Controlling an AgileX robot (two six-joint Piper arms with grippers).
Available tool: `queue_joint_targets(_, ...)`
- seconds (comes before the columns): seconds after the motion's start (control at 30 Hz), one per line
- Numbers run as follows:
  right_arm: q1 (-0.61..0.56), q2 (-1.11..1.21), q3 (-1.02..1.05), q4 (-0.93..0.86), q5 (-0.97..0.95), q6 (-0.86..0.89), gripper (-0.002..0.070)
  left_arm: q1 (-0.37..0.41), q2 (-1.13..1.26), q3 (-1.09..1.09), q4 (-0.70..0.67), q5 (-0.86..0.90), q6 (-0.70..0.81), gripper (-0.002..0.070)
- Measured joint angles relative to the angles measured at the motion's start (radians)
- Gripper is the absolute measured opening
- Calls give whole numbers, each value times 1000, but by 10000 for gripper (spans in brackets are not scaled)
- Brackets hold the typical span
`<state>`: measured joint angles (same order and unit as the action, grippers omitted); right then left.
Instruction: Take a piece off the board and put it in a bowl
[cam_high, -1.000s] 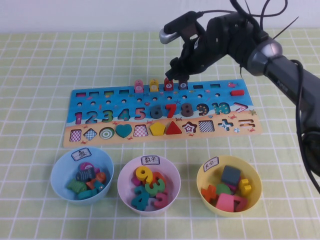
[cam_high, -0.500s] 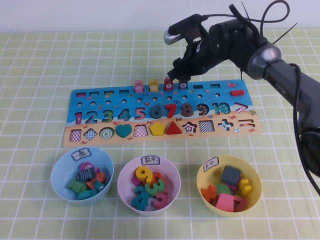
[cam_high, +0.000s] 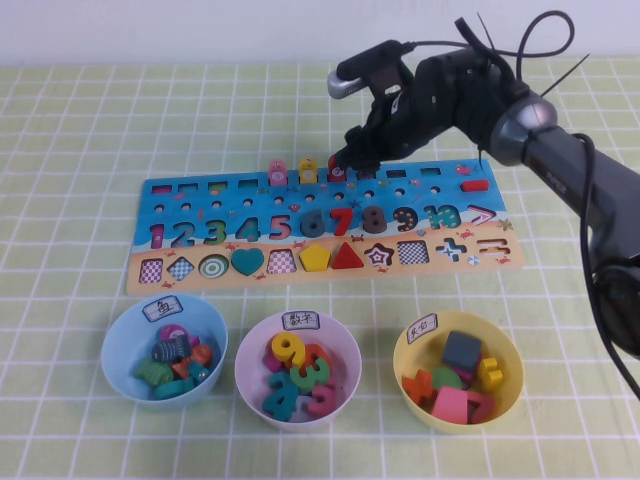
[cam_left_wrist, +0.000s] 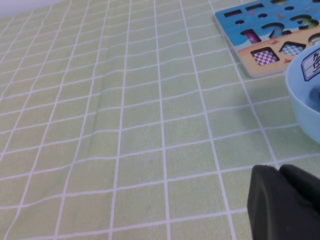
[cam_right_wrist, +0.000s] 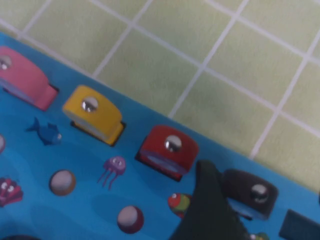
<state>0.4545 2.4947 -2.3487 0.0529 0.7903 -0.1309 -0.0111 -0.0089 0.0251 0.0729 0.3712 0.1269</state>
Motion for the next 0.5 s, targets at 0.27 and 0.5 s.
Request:
queue_joint_targets(0.27,0,12,0,2,6,0,329,0,0,0,0,0,0,-4)
queue_joint_targets(0.5,0,12,-2,6,6,0,195,0,0,0,0,0,0,-4)
